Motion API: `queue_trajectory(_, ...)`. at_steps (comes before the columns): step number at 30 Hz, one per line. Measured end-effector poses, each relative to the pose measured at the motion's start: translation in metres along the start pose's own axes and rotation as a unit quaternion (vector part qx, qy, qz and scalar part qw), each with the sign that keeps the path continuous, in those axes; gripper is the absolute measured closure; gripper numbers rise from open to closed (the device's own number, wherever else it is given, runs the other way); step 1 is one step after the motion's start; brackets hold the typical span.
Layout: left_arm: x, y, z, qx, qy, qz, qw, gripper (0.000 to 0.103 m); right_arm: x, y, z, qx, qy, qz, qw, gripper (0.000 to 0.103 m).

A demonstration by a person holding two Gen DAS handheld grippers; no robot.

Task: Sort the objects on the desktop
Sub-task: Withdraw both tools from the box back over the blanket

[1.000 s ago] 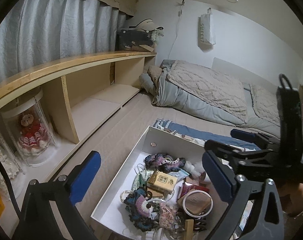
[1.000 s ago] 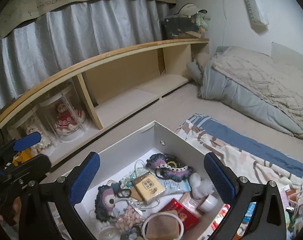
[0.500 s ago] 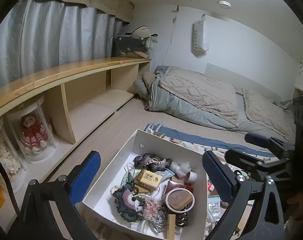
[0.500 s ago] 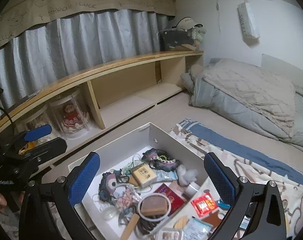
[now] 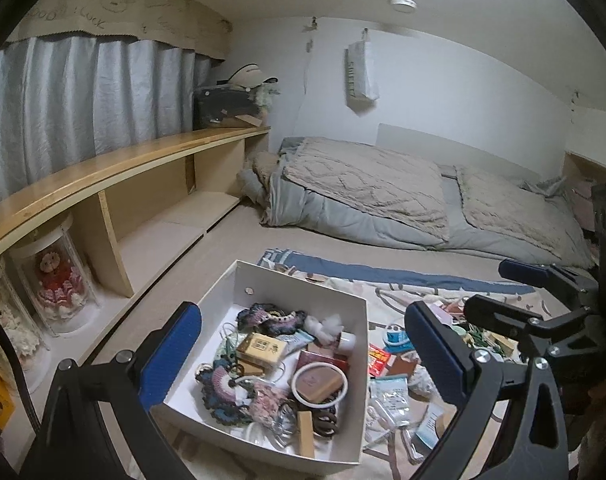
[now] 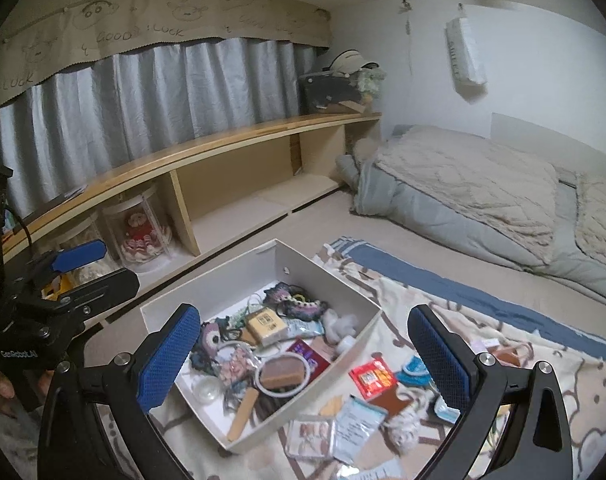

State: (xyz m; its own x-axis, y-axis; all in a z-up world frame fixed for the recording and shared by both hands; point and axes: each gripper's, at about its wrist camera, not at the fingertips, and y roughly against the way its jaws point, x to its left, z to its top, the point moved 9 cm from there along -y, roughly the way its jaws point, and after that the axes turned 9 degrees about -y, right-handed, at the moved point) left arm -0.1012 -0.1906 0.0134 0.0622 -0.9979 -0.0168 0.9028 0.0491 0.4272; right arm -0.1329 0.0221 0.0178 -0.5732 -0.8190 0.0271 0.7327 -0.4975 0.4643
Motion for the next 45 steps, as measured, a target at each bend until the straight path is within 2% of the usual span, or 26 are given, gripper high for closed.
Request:
queue_trajectory(17,-0.050,0.022,-0.010,0.004,-0.032,-0.033,0.9989,0.001,-0.041,0.065,-0.034,-0.008,-0.038,-0.030,0.999,0.000)
queue_trajectory(22,-0.061,0.028,-0.014,0.005,-0.033,-0.049,0.9983,0.001,-0.047,0.078,-0.044,-0.018,-0.030,-0.051,0.998,0.000)
queue_trajectory(28,-0.074,0.035,-0.024,0.009,-0.040,-0.062,0.9973,0.001,-0.054,0.089,-0.060,-0.018,-0.046,-0.053,0.997,0.000)
queue_trajectory(45,-0.098,0.050,-0.062,0.030,-0.056,-0.076,0.9951,0.001,-0.049,0.104,-0.084,-0.020,-0.018,-0.058,0.998,0.000)
